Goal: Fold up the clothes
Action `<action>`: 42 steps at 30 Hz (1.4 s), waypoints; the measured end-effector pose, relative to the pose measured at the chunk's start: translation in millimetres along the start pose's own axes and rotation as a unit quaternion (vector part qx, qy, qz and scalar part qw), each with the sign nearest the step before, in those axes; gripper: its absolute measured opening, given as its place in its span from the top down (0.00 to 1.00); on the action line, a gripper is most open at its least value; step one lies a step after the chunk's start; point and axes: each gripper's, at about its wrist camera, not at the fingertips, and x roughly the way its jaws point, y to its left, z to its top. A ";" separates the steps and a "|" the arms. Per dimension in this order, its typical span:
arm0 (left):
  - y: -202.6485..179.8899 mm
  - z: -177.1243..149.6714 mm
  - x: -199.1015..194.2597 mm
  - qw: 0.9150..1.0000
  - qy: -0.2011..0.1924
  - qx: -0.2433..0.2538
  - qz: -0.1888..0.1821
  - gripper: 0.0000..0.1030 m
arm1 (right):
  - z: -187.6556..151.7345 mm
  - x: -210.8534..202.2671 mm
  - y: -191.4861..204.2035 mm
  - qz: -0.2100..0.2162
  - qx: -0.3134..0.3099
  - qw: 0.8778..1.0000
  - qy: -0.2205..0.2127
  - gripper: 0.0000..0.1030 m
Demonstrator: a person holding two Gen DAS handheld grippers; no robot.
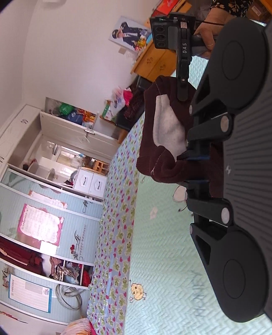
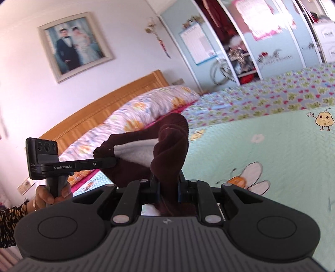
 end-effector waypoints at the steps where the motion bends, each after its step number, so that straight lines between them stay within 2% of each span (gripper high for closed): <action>1: -6.5 -7.7 -11.2 1.000 -0.002 -0.001 -0.003 0.84 | -7.0 -8.4 10.6 0.004 -0.004 1.000 0.004 0.83; 7: -34.7 -60.1 -65.9 1.000 -0.003 -0.009 -0.018 0.84 | -60.2 -52.8 63.6 0.010 -0.027 0.999 0.034 0.83; 10: -44.9 -90.9 -84.3 1.000 0.010 0.009 -0.010 0.84 | -90.3 -65.5 83.9 0.006 -0.044 0.998 0.052 0.83; 14: -47.3 -136.7 -88.0 0.998 0.051 0.045 -0.002 0.83 | -130.7 -69.6 110.1 -0.017 -0.128 0.988 0.085 0.83; 17: -41.2 -167.0 -82.3 0.995 0.091 0.049 0.008 0.83 | -158.5 -69.9 115.5 -0.024 -0.158 0.981 0.113 0.83; 21: -40.2 -188.4 -77.7 0.990 0.123 0.062 0.015 0.83 | -195.4 -64.4 127.7 -0.051 -0.251 0.953 0.159 0.83; 23: -42.9 -194.4 -77.2 0.989 0.131 0.072 0.017 0.83 | -211.6 -64.9 133.8 -0.054 -0.279 0.943 0.173 0.83; 27: -51.1 -197.1 -83.2 0.987 0.136 0.086 0.016 0.83 | -224.1 -72.1 141.6 -0.069 -0.321 0.931 0.160 0.83; 30: -60.3 -205.9 -92.4 0.984 0.141 0.105 0.018 0.82 | -228.3 -77.4 149.0 -0.075 -0.364 0.917 0.147 0.82; 32: -64.7 -216.0 -94.3 0.981 0.149 0.122 0.028 0.81 | -237.7 -81.8 156.2 -0.084 -0.406 0.897 0.152 0.77; 33: -66.0 -219.7 -94.1 0.979 0.152 0.130 0.035 0.77 | -242.8 -82.8 159.1 -0.094 -0.425 0.887 0.156 0.73; 34: -69.8 -222.5 -94.4 0.977 0.154 0.141 0.041 0.76 | -248.6 -83.3 161.5 -0.106 -0.444 0.875 0.160 0.60; 35: -73.9 -225.2 -94.7 0.975 0.156 0.152 0.048 0.70 | -254.0 -84.2 164.3 -0.119 -0.460 0.865 0.163 0.43; 36: -77.8 -227.1 -96.3 0.973 0.157 0.160 0.050 0.59 | -258.8 -86.7 167.5 -0.129 -0.472 0.857 0.161 0.37; 37: -81.6 -229.1 -99.0 0.972 0.158 0.165 0.048 0.52 | -262.2 -90.9 170.7 -0.133 -0.479 0.853 0.159 0.34; 38: -84.4 -231.6 -101.5 0.971 0.161 0.169 0.046 0.39 | -263.6 -95.4 173.0 -0.139 -0.478 0.853 0.158 0.33; 39: -87.3 -233.9 -103.6 0.969 0.166 0.175 0.048 0.34 | -264.1 -99.9 174.1 -0.149 -0.473 0.854 0.159 0.32; 42: -90.8 -241.9 -112.5 0.965 0.185 0.178 0.056 0.34 | -262.1 -116.1 170.4 -0.183 -0.432 0.869 0.158 0.30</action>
